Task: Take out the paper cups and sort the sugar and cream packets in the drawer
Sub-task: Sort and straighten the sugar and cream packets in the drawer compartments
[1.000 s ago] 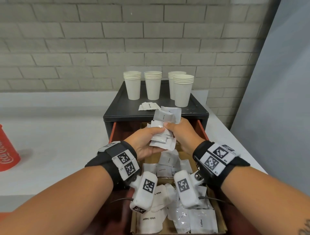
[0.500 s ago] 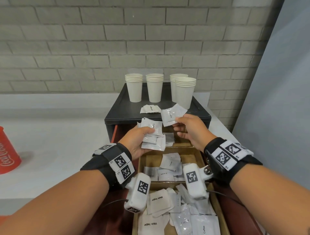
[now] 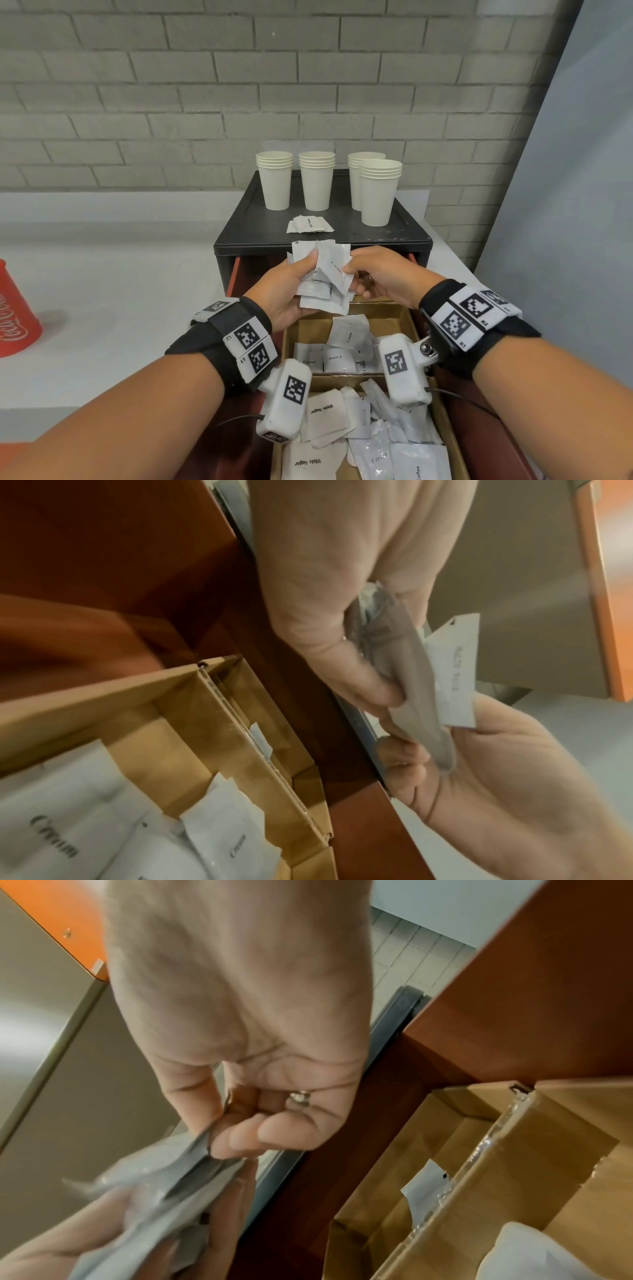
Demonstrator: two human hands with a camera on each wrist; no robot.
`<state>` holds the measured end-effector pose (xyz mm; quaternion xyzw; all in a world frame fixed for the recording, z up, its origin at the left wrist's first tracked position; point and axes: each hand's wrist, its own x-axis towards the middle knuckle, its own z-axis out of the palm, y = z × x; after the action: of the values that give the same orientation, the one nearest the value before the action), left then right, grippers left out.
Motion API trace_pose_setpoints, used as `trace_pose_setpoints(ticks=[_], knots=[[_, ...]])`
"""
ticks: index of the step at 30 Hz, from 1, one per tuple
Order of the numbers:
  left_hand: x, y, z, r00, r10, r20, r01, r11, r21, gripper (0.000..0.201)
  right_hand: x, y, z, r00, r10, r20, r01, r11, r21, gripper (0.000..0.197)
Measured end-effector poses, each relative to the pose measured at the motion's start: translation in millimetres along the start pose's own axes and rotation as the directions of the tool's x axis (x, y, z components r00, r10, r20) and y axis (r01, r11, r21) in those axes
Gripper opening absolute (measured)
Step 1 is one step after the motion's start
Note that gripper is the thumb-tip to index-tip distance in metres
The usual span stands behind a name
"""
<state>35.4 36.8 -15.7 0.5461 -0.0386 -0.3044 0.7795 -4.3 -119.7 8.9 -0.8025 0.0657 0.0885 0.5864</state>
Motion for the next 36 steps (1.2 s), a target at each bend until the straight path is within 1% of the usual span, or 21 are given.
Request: trace_pose_setpoints(ticks=[3,6,9,11,12,14,16,18,20,22,23,24,26,27,29,31,32,34,36], knots=[[-0.8,0.9,0.4,1.000,0.013,-0.009,-0.013,1.000,-0.013,0.035,0.3,-2.9,0.4,1.000,0.013,0.017,-0.012,0.998,-0.070,0.015],[-0.5,3.0,0.7,0.998,0.050,-0.033,-0.050,0.998,-0.022,0.033,1.0,-2.6,0.1,1.000,0.009,0.029,-0.006,0.995,-0.098,0.014],[1.1,4.1,-2.7,0.994,0.079,-0.076,-0.083,0.996,-0.045,0.035,1.6,0.0,-2.1,0.999,-0.037,-0.033,0.034,0.994,-0.102,0.011],[1.6,4.4,-5.7,0.991,0.086,-0.107,-0.093,0.994,-0.061,0.029,2.0,1.7,-4.7,0.996,-0.044,-0.077,0.032,0.989,-0.143,0.009],[2.5,4.5,-7.7,0.988,0.088,-0.126,-0.097,0.993,-0.066,0.028,2.1,2.5,-6.7,0.995,-0.038,-0.087,0.022,0.983,-0.182,0.013],[5.1,5.1,-12.2,0.980,0.099,-0.171,-0.110,0.992,-0.056,0.033,1.7,3.4,-11.1,0.997,0.007,-0.074,-0.026,0.967,-0.255,0.022],[7.2,6.0,-15.1,0.971,0.116,-0.208,-0.129,0.990,-0.050,0.036,0.8,5.7,-14.5,0.995,0.088,-0.037,-0.095,0.952,-0.292,0.027],[8.1,6.5,-16.4,0.967,0.118,-0.226,-0.133,0.990,-0.052,0.033,1.2,9.4,-12.6,0.987,0.158,0.006,-0.147,0.936,-0.320,0.030],[7.6,6.5,-15.5,0.968,0.109,-0.225,-0.125,0.990,-0.058,0.031,2.3,11.4,-5.5,0.985,0.170,0.018,-0.155,0.930,-0.333,0.030],[7.3,5.3,-13.9,0.975,0.106,-0.197,-0.119,0.991,-0.057,0.034,4.1,9.6,2.5,0.992,0.121,-0.025,-0.122,0.929,-0.349,0.032],[6.4,4.5,-12.7,0.979,0.106,-0.175,-0.116,0.992,-0.051,0.035,5.1,7.5,5.4,0.994,0.092,-0.053,-0.104,0.943,-0.317,0.035],[5.4,3.4,-11.0,0.984,0.105,-0.147,-0.112,0.993,-0.039,0.034,6.4,4.8,8.3,0.995,0.074,-0.067,-0.088,0.966,-0.242,0.037],[3.4,1.1,-6.7,0.991,0.103,-0.079,-0.105,0.994,-0.016,0.033,9.7,0.0,13.9,0.998,0.004,-0.056,-0.006,0.999,-0.046,0.031],[2.0,-0.1,-4.0,0.993,0.105,-0.046,-0.106,0.994,-0.020,0.032,11.5,-1.2,16.1,0.996,-0.045,-0.072,0.045,0.999,-0.008,0.029],[0.5,-1.3,-1.4,0.994,0.108,-0.004,-0.108,0.993,-0.054,0.031,15.6,-1.3,17.5,0.984,-0.110,-0.141,0.106,0.994,-0.037,0.033],[0.0,-0.3,-2.9,0.996,0.092,-0.007,-0.092,0.991,-0.093,0.029,19.0,0.3,14.6,0.965,-0.142,-0.222,0.122,0.987,-0.102,0.033],[0.0,0.8,-5.1,0.996,0.081,-0.023,-0.083,0.991,-0.101,0.027,19.5,1.3,11.6,0.956,-0.147,-0.254,0.124,0.987,-0.105,0.030],[0.0,3.4,-10.7,0.996,0.046,-0.075,-0.054,0.993,-0.108,0.028,18.4,5.0,5.2,0.954,-0.100,-0.282,0.080,0.993,-0.082,0.027],[0.0,5.1,-14.7,0.993,-0.004,-0.119,-0.008,0.994,-0.106,0.031,14.9,9.4,1.6,0.972,-0.010,-0.235,-0.018,0.993,-0.116,0.027]])
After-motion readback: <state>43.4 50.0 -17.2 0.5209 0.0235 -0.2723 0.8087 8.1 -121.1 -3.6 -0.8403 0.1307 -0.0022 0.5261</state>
